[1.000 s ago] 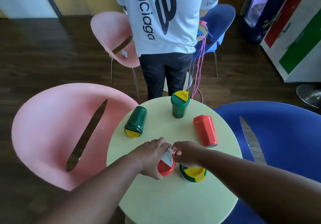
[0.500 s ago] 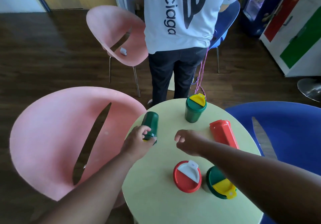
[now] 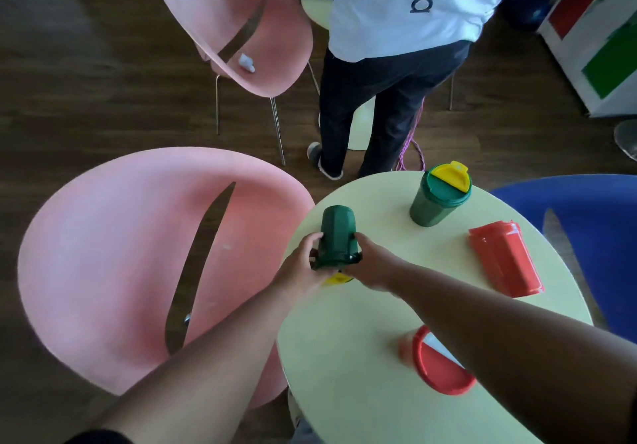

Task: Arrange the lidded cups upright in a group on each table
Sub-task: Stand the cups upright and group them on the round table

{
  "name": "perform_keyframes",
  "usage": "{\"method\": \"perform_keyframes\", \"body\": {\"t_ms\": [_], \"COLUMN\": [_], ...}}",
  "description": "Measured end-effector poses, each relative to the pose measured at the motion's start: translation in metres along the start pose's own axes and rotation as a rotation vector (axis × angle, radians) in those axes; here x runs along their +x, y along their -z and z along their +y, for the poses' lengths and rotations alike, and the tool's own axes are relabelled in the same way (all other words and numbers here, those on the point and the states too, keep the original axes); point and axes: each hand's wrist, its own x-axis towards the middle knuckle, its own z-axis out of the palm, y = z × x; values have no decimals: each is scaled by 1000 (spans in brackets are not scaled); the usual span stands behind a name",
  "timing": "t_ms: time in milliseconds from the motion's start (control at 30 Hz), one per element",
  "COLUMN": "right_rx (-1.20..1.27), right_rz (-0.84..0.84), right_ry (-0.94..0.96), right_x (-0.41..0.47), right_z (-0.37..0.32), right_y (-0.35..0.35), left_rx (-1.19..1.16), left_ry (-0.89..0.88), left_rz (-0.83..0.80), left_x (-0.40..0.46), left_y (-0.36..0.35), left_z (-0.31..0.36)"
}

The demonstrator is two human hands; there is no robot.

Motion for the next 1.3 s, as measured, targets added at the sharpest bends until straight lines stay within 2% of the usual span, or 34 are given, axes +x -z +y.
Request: {"method": "perform_keyframes", "body": {"t_ms": [233,400,567,733,1100,1200,1300], "right_rx": [-20,-96,-202,-158,-79,67,116], "right_rz": [66,51,10,13,-17,43,152], "right_ry": [-4,-11,-2,-22,-11,-36,-40], "right_x": [-17,-33,-46,-47,-50,-55,-70], "right_z": [16,38,54,66,72,84,104], "right_y": [17,33,44,47,54,68,96], "left_rx": [90,152,213,248,556,738,719], "left_ry": [-66,8,49,75,71,-69,-314], "left_rz": [103,134,139,131,68,169,176], "left_x": [-25,-35,-40,-38,-26,-27,-30], "left_y": [-5,-22,-41,-47,-39,-41,-60], "left_z": [33,63,79,89,109,127,154]}}
